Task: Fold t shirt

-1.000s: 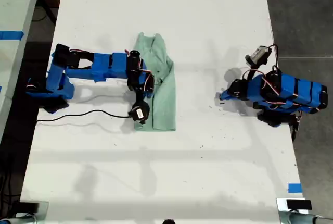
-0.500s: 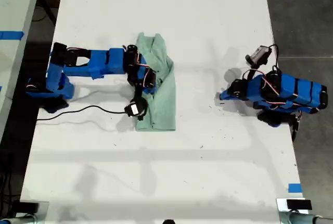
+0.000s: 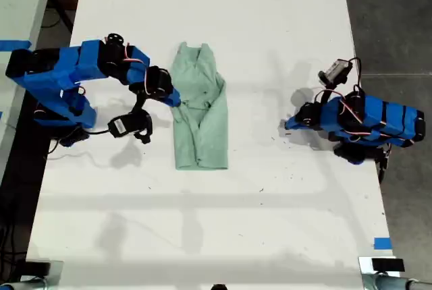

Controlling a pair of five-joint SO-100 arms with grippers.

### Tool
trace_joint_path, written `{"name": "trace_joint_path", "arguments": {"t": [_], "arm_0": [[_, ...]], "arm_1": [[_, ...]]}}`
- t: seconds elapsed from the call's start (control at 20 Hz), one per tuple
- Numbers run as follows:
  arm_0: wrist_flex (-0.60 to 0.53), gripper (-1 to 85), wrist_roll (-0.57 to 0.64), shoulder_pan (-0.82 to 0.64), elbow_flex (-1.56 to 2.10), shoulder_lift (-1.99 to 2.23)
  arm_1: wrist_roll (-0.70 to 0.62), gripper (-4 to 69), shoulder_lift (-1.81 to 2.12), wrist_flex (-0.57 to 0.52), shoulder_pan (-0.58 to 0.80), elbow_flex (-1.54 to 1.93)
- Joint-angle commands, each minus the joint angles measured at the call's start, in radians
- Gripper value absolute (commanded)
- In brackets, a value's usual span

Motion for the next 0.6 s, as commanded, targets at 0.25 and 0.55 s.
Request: {"name": "trace_joint_path", "arguments": {"t": [0.25, 0.55], "arm_0": [[-0.379, -0.1, -0.067, -0.021, 0.704, 0.522], [-0.598, -0.1, -0.074, -0.072, 1.209, 0.871]], "arm_1": [[-0.005, -1.5, 0.012, 0.011, 0.009, 0.04], [0.0, -1.5, 0.012, 0.011, 0.009, 0.041]]}}
